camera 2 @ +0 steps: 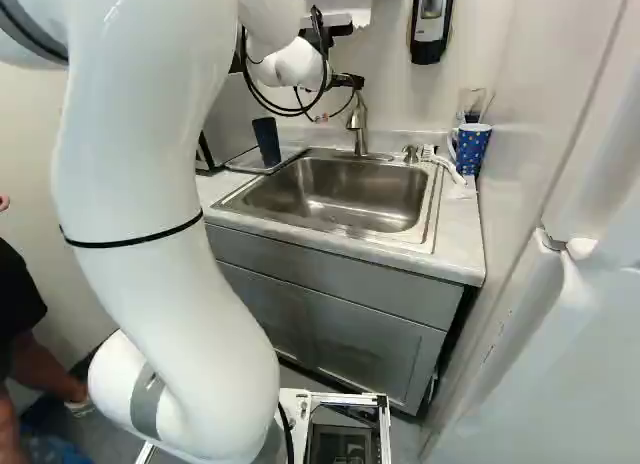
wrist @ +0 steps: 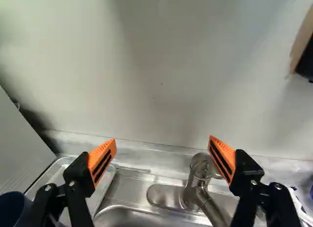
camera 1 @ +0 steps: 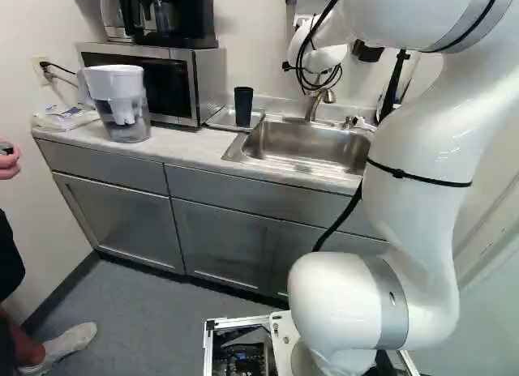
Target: Rinse the cup and place it in the tray
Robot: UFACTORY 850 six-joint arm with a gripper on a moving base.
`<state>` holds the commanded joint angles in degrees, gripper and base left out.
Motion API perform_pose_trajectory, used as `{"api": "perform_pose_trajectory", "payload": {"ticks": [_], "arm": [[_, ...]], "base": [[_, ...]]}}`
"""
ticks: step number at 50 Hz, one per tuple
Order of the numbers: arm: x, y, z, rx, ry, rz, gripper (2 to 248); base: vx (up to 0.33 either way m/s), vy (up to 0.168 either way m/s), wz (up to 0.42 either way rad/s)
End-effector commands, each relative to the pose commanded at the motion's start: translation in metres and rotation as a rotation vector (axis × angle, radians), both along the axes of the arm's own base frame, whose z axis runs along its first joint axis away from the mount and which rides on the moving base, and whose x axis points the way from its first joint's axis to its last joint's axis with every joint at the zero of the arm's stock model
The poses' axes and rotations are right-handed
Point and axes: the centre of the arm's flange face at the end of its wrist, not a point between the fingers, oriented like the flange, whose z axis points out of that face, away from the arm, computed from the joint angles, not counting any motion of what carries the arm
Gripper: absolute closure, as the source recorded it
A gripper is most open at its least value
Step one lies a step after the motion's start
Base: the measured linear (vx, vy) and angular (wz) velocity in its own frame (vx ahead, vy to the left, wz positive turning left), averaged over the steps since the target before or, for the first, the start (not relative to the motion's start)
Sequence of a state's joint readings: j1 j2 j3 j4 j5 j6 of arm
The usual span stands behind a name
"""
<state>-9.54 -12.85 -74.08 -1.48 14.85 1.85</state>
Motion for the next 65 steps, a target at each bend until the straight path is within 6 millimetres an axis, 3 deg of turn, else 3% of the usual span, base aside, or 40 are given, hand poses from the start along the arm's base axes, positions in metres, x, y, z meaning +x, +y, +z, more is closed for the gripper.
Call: {"api": "perform_pose_trajectory", "payload": {"ticks": [32, 65], "arm": [[-0.016, 0.000, -0.002, 0.006, 0.040, -0.004, 3], [-0.016, 0.000, -0.001, 0.006, 0.039, -0.005, 3]], "base": [[0.000, 0.000, 0.000], [0.000, 0.000, 0.000]]}}
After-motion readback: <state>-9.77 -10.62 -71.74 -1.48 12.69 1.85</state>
